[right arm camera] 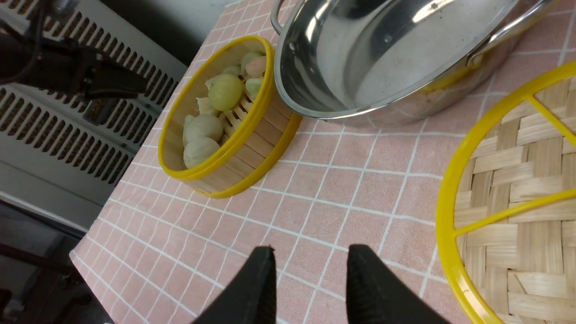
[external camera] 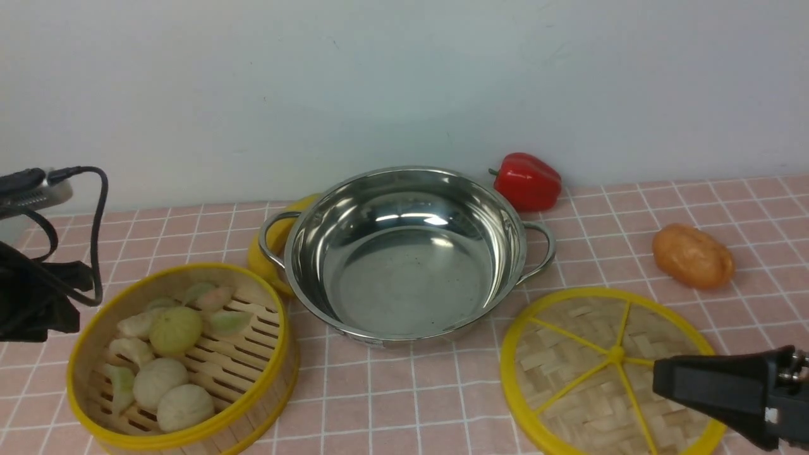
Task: Place the steamer in the pot on the pink tablecloth, and put the lid on the steamer.
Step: 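Grasp the rim of the steamer basket holding the buns with the left gripper, then place the bamboo steamer basket with dumplings into the steel pot with the left gripper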
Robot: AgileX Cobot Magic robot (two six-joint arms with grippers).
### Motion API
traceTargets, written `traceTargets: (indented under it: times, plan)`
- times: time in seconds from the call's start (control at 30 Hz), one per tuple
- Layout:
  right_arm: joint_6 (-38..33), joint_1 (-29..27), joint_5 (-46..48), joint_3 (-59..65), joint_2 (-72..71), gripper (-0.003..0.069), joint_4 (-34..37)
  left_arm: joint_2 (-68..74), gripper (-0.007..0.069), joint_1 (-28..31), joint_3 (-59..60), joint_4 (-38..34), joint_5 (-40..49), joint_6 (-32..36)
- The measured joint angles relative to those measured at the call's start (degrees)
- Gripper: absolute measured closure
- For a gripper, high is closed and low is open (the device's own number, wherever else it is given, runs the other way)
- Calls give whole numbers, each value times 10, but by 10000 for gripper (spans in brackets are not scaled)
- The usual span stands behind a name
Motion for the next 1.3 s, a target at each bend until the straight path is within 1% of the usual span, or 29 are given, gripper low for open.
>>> traceTargets:
  times: [0.2, 0.53, 0.63, 0.67, 0.7, 0.73, 0.83, 1.07, 1.17, 1.3]
  plan:
    - [0, 0, -5, 0, 0, 419, 0, 50, 382, 0, 0, 23, -12, -1]
    - [0, 0, -5, 0, 0, 419, 0, 114, 385, 0, -1, 28, -34, -2]
    - [0, 0, -5, 0, 0, 419, 0, 129, 428, 0, -1, 28, -39, -2]
    - [0, 0, -5, 0, 0, 419, 0, 134, 488, 0, -1, 28, -39, -2]
    - [0, 0, -5, 0, 0, 419, 0, 135, 488, 0, -1, 28, -39, -2]
    - [-1, 0, -7, 0, 0, 419, 0, 137, 569, 0, -1, 28, -39, -4]
    - [-1, 0, -10, 0, 0, 419, 0, 137, 595, 0, -4, 36, -38, -1]
    - [-1, 0, -23, 0, 0, 419, 0, 137, 595, 17, -57, 73, 35, -20]
    - [0, 0, -28, 0, 0, 419, 0, 122, 595, 43, -123, 102, 100, -35]
    - [0, 0, -30, 0, 0, 419, 0, 103, 595, 56, -204, 101, 157, -40]
